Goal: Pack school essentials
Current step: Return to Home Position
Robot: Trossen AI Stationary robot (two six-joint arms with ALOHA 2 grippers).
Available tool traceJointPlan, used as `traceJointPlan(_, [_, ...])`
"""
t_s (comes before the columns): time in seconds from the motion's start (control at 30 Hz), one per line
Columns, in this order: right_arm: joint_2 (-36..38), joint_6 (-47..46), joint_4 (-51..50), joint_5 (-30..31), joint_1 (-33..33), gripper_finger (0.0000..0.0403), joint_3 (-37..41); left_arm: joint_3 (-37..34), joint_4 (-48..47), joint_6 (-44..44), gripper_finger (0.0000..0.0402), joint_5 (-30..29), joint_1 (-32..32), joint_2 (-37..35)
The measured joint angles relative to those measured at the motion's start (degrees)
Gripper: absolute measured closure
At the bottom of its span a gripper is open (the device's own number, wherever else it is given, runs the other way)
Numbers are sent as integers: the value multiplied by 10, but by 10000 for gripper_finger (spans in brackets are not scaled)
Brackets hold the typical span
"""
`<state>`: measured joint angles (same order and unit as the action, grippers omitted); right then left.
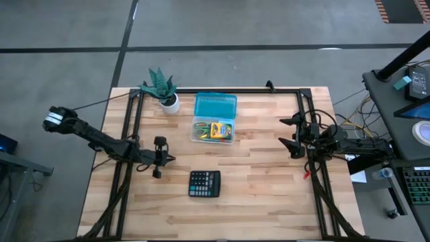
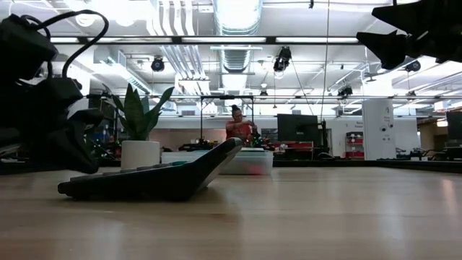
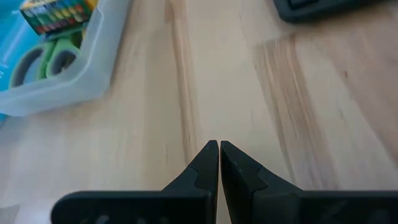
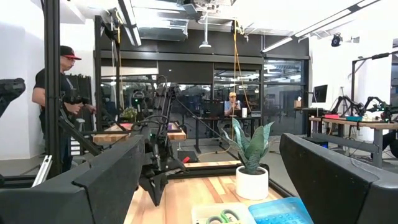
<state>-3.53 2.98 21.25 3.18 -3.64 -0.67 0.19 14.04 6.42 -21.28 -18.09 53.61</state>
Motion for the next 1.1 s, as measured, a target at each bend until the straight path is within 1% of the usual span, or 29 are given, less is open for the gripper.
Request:
traceJointPlan(0.4, [0, 0, 0, 0, 0, 39, 0, 0, 23, 0, 402, -1, 0, 53])
traceJointPlan(0.7, [0, 0, 0, 0, 0, 39, 0, 0, 67, 0, 402, 1, 0, 63])
traceJointPlan(1.1, [0, 0, 0, 0, 0, 39, 0, 4, 69, 0, 402, 1, 0, 64])
